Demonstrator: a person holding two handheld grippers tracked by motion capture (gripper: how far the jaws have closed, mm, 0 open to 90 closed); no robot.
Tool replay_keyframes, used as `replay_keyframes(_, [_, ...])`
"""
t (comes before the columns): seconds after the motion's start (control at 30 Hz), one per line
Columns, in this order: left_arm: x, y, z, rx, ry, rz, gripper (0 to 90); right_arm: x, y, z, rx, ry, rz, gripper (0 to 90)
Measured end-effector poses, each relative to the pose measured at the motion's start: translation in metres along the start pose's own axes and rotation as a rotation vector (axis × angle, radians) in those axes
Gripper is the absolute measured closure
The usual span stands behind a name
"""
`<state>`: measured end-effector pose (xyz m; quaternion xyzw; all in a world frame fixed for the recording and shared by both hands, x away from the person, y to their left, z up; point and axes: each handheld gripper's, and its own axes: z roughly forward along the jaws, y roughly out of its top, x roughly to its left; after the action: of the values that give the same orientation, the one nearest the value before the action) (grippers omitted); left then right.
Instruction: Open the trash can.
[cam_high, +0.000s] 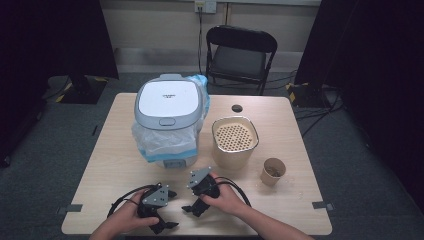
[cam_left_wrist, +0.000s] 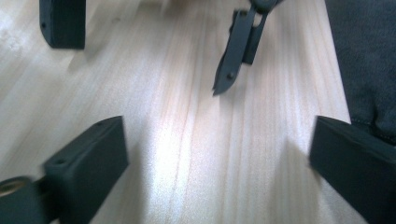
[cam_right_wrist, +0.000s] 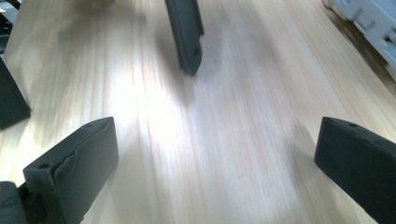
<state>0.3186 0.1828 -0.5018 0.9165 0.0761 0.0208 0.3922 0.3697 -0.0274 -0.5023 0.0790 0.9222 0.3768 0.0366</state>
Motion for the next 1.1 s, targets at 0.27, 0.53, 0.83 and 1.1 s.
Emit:
replay_keyframes(0.27, [0.0, 0.001, 0.001, 0.018, -0.009, 0.018, 0.0, -0.004, 0.004, -0.017, 0.069, 0.036, -0.009, 18.2])
replay_keyframes(0.53, [0.0, 0.001, 0.001, 0.018, -0.01, 0.018, 0.0, -0.012, 0.017, -0.053, 0.105, 0.061, 0.007, 17.9])
replay_keyframes(0.83, [0.0, 0.001, 0.001, 0.015, -0.011, 0.017, 0.0, -0.016, 0.043, -0.093, 0.118, 0.058, -0.015, 16.5])
replay_keyframes(1.1, [0.0, 0.001, 0.001, 0.016, -0.01, 0.017, 0.0, -0.018, 0.054, -0.108, 0.109, 0.075, -0.012, 16.7])
